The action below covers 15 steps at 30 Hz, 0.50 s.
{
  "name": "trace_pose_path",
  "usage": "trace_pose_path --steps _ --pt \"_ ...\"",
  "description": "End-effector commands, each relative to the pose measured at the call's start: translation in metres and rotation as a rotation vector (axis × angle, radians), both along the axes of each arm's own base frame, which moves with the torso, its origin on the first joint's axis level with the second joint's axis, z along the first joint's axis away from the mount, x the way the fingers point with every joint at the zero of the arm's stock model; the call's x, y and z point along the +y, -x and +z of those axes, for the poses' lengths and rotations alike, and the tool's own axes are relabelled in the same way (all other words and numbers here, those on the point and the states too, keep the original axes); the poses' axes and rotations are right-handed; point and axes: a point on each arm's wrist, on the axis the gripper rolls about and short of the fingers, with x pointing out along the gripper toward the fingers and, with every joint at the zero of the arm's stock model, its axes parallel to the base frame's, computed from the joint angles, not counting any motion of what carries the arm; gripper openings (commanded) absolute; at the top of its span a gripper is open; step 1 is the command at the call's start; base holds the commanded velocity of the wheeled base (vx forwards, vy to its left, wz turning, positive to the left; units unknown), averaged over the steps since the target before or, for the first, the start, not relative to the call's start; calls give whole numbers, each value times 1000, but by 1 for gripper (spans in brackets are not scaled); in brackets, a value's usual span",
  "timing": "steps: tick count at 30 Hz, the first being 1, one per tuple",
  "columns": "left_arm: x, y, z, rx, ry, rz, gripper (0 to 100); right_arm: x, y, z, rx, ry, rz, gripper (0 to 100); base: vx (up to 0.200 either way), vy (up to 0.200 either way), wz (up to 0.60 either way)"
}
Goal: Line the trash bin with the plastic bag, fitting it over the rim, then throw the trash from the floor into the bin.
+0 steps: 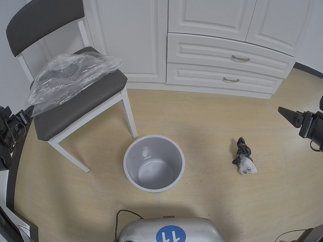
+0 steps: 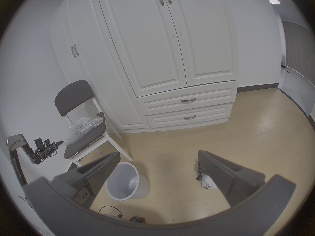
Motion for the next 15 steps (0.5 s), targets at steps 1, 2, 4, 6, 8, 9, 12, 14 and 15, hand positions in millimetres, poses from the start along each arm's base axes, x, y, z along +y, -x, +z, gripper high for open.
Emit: trace_pose_path --steps 1,2,4,6,8,9,12,14,15 --pt "11 -6 -18 21 18 1 100 0 -1 0 2 1 1 100 0 0 0" --pt "19 -6 -24 7 12 -9 100 0 -1 0 2 1 1 100 0 0 0" --pt "26 -5 -29 -5 7 -19 100 2 0 -1 2 1 11 100 0 0 0" --pt "31 -3 -32 -10 3 -36 100 3 0 -1 5 2 17 100 0 0 0" --pt "32 -1 -33 -11 9 -49 100 3 0 -1 5 2 17 100 0 0 0" --pt "33 0 -34 -18 24 -69 100 3 0 -1 5 2 18 100 0 0 0" --pt "32 1 -33 -40 42 -90 100 3 0 -1 5 2 18 100 0 0 0" --pt "32 1 -33 -48 44 -91 100 3 0 -1 5 2 18 100 0 0 0" --pt "32 1 -34 -52 41 -92 100 3 0 -1 5 2 18 100 0 0 0"
